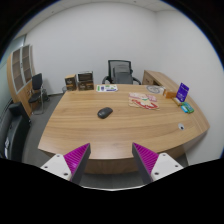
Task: Arrange mouse
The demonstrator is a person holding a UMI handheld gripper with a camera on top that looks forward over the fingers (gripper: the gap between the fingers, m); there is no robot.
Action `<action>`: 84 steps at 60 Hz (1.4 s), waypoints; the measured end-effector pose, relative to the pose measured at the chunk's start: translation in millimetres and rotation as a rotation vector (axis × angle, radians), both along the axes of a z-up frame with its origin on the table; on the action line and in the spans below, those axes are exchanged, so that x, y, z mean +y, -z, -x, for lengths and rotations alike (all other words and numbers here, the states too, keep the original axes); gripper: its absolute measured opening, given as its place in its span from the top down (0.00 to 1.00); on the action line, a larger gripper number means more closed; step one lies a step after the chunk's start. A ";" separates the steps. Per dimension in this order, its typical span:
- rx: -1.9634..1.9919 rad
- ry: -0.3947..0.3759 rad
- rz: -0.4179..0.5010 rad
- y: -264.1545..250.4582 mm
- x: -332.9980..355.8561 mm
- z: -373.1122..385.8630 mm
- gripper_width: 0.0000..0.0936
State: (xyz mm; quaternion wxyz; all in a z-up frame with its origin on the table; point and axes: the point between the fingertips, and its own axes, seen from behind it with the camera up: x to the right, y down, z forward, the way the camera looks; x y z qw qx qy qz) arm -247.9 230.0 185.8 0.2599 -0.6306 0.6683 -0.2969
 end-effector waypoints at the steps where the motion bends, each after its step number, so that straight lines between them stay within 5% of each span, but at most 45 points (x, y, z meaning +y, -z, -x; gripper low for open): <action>1: -0.002 0.000 0.003 -0.3 -0.3 -0.7 0.07; 31: -0.033 -0.043 -0.002 15.9 9.0 -38.4 0.07; 84: -0.030 -0.081 0.013 173.4 34.9 -256.1 0.07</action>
